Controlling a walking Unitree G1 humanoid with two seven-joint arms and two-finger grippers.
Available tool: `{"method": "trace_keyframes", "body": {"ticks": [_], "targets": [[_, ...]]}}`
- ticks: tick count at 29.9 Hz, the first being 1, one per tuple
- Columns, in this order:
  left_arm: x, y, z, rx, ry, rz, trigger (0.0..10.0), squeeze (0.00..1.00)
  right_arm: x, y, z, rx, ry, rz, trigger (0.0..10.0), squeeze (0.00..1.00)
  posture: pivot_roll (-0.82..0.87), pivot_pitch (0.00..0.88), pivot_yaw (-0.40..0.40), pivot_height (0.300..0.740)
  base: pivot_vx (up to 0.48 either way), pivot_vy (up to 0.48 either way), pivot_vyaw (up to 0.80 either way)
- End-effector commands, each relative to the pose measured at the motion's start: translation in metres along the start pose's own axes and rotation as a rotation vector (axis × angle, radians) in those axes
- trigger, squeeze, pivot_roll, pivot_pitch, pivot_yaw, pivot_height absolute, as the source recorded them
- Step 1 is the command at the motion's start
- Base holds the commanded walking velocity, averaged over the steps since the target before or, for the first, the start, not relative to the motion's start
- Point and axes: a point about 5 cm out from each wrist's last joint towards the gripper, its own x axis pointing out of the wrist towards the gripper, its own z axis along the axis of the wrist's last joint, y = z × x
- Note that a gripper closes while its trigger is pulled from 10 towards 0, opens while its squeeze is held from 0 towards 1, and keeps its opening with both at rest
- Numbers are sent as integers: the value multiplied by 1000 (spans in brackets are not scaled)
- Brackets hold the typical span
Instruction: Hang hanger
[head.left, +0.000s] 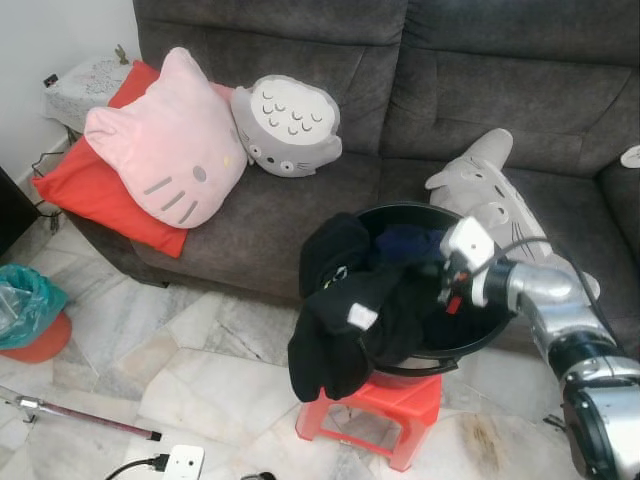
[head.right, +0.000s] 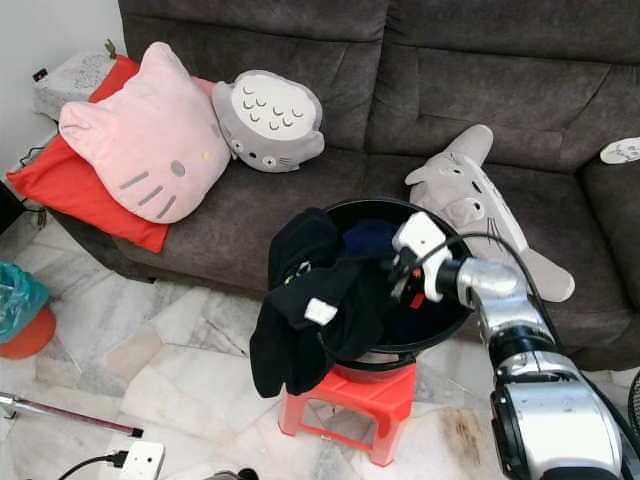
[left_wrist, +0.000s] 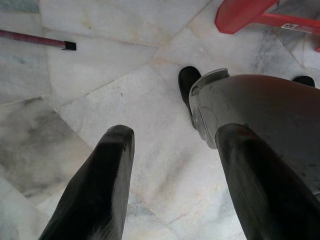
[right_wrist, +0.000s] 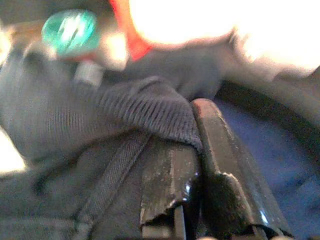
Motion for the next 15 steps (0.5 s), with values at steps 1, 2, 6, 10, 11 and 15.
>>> {"method": "trace_keyframes", "body": {"ticks": [1,2,6,10,11,15], "targets": [[-1,-3,-7,2,24,-14,10000,0,6,-4,22,-63,-98,-42,10000,0,-78,123,-4,740,0,0,0],[-1,-3,-7,4,25,-14,10000,0,10,0,28,-92,-131,-43,10000,0,-78,123,-4,740,0,0,0],[-1,-3,-8,4,27,-14,10000,0,16,7,40,-104,-210,-43,10000,0,-82,126,-6,740,0,0,0],[-1,-2,-8,5,28,-13,10000,0,22,18,51,-102,-290,-65,10000,0,-81,130,-6,740,0,0,0],[-2,-2,-8,4,28,-13,10000,0,23,23,52,-100,-305,-66,10000,0,-83,131,-6,740,0,0,0],[-2,-2,-9,7,31,-13,10000,0,26,36,58,-72,-341,-94,10000,0,-86,128,-6,740,0,0,0]]}}
